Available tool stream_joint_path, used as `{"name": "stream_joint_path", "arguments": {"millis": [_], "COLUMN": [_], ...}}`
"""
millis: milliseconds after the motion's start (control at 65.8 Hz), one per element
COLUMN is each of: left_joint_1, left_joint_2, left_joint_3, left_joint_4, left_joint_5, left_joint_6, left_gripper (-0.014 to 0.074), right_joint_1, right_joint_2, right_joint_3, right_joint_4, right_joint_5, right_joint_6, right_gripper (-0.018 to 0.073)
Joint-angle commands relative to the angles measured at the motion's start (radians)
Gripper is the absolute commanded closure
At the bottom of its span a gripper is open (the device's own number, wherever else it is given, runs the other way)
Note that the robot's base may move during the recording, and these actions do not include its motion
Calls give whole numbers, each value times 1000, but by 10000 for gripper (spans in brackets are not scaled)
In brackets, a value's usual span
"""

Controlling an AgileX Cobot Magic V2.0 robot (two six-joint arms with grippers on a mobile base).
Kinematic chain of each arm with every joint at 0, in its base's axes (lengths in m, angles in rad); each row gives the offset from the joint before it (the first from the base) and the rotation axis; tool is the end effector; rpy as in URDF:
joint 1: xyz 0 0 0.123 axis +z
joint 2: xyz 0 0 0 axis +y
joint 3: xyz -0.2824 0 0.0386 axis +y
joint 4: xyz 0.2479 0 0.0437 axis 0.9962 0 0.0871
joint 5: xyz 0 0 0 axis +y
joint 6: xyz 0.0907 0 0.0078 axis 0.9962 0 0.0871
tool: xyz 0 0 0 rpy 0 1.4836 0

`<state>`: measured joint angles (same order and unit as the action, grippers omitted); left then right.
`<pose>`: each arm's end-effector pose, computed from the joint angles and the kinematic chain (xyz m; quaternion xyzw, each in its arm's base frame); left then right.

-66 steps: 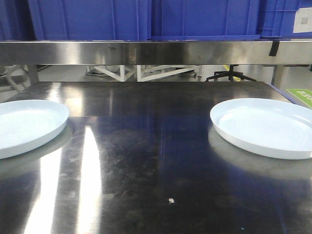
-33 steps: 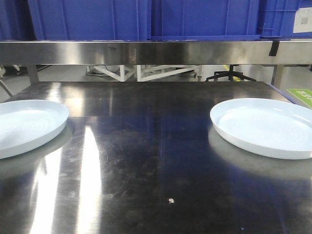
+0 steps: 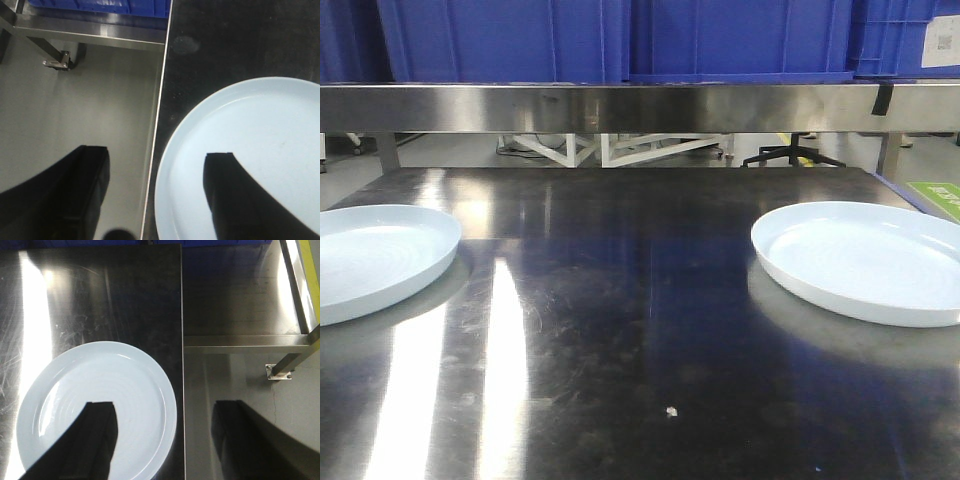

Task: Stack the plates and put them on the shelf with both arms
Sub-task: 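Lower the left gripper to the rim of the plate nearest it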

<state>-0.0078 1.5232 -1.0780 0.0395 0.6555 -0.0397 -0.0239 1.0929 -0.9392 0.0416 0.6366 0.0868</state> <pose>0.3157 -0.0003 0.2623 -0.0036 0.9613 0.0093 0.2753 0.2254 -0.0031 0.3378 0.0601 0.9052 0.0315 0.4195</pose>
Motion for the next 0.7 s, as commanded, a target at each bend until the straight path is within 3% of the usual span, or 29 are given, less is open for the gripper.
{"name": "stream_joint_path", "arguments": {"millis": [0, 684], "left_joint_1": [0, 0], "left_joint_2": [-9, 74], "left_joint_3": [-27, -27], "left_joint_4": [-7, -7], "left_joint_5": [-50, -72], "left_joint_6": [-9, -9], "left_gripper": [120, 120], "right_joint_1": [-4, -4], "right_joint_2": [-16, -16], "right_joint_3": [-38, -38], "right_joint_4": [-7, -7], "right_joint_5": [-67, -65], "right_joint_6": [-8, -8], "right_gripper": [40, 40]}}
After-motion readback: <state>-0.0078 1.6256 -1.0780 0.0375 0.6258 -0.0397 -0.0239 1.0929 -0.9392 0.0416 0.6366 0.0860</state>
